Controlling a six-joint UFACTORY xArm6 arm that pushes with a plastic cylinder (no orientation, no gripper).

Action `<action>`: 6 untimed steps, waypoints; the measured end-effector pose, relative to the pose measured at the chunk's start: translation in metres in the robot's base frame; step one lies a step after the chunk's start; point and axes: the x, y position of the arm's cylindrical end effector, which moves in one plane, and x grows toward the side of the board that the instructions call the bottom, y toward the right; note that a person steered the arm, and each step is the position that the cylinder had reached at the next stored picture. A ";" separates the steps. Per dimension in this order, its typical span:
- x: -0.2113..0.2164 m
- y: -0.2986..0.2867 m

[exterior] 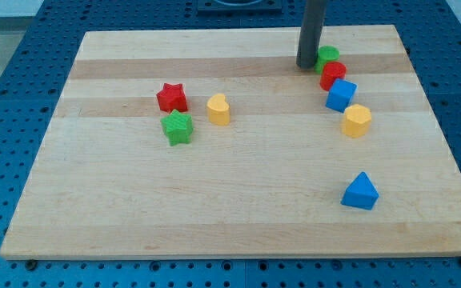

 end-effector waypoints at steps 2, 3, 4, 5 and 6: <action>-0.002 -0.043; -0.002 -0.125; 0.017 -0.187; 0.061 -0.219; 0.078 -0.225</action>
